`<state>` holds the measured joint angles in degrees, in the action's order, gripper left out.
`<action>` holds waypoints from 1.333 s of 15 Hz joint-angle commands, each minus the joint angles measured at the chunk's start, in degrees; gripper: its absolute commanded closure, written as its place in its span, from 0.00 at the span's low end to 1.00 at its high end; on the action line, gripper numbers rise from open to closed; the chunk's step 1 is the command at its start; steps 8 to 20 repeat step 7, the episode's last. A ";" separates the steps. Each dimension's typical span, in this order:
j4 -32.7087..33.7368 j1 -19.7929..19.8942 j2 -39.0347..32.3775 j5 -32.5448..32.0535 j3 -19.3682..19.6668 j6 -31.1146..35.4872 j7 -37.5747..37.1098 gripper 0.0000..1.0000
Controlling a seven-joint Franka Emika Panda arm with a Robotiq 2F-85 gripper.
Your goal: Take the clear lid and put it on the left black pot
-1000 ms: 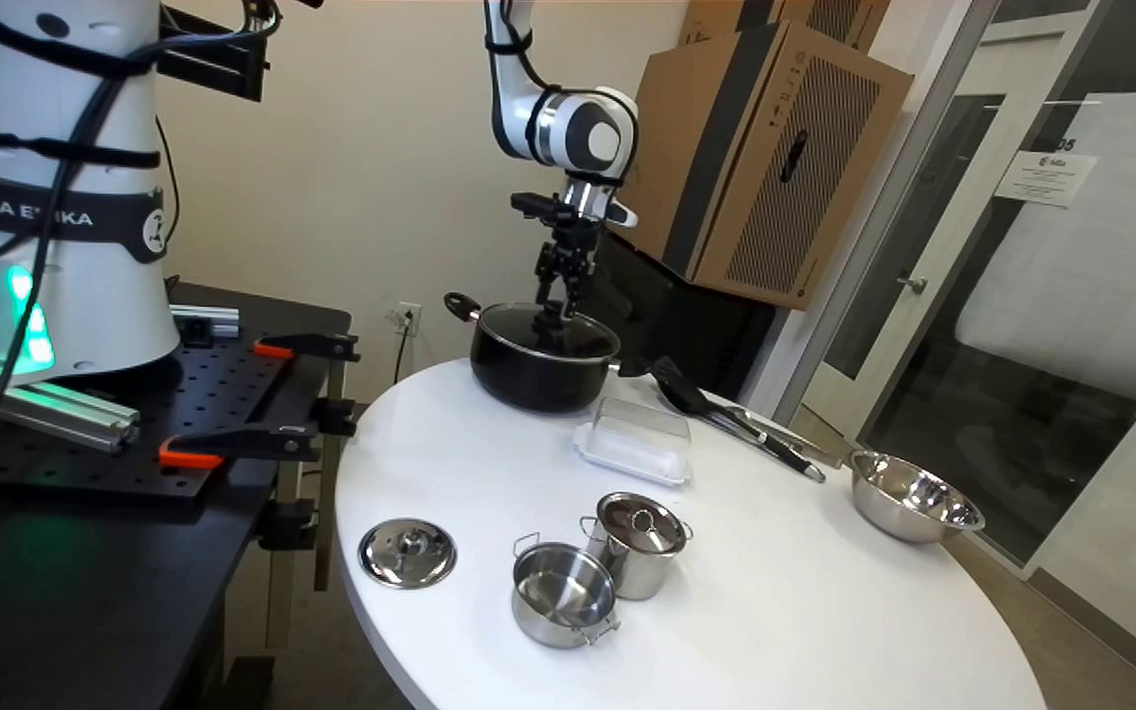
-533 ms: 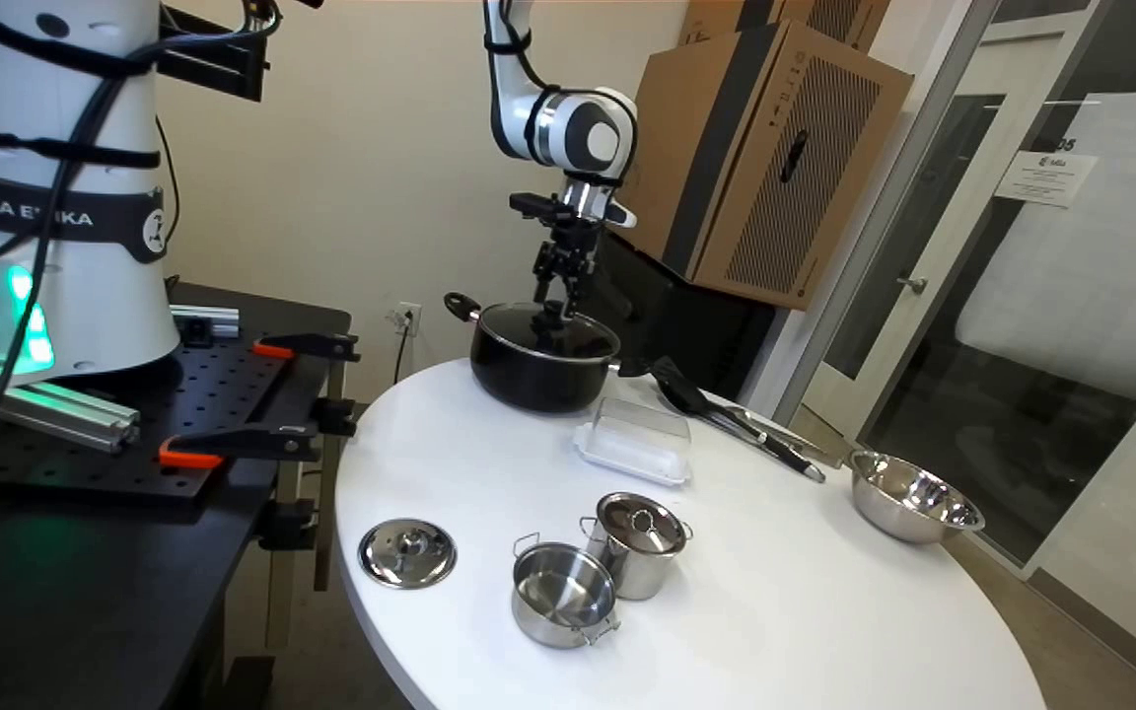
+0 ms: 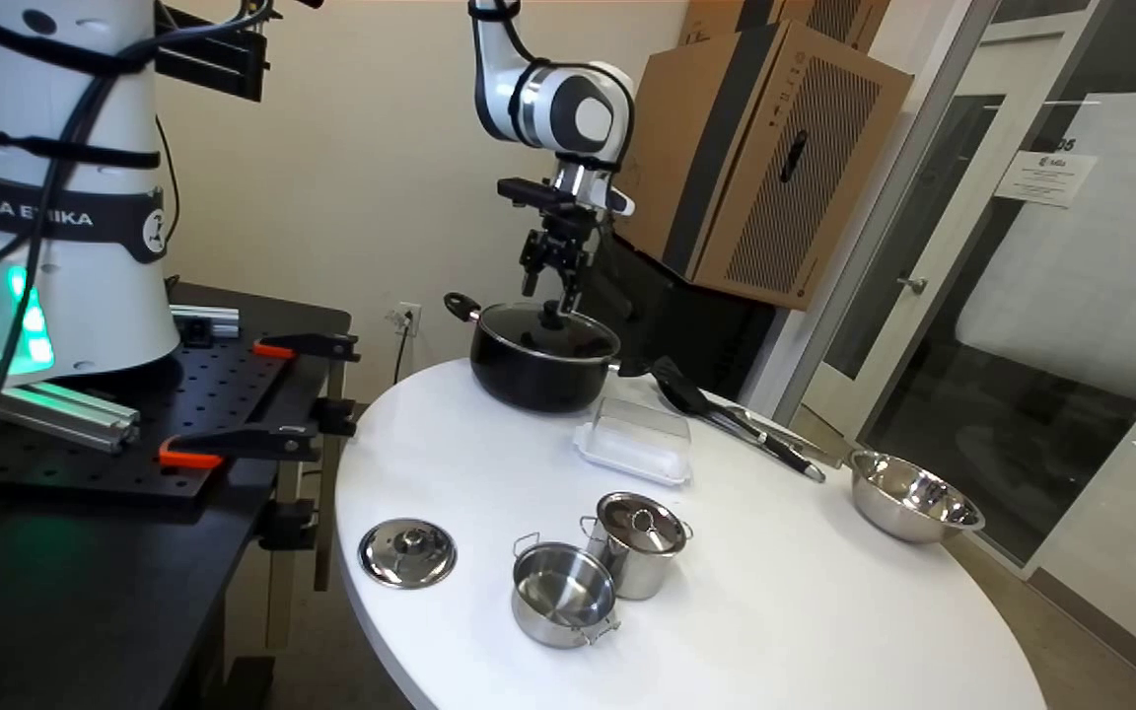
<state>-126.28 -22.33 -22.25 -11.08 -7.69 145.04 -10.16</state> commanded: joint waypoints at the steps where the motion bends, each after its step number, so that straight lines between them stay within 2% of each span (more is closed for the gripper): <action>1: -9.13 4.56 8.38 1.54 -2.69 4.16 7.29 0.00; 2: -10.41 5.29 9.59 1.84 -2.85 5.23 8.04 0.00; 4: -12.12 4.90 11.09 -0.25 -1.02 8.89 2.40 0.00; 5: -8.31 4.95 7.68 0.18 -1.95 5.53 4.55 0.00; 7: -10.00 5.54 9.33 0.20 -1.69 7.11 4.04 0.00; 20: -10.00 5.54 9.33 0.20 -1.69 7.11 4.04 0.00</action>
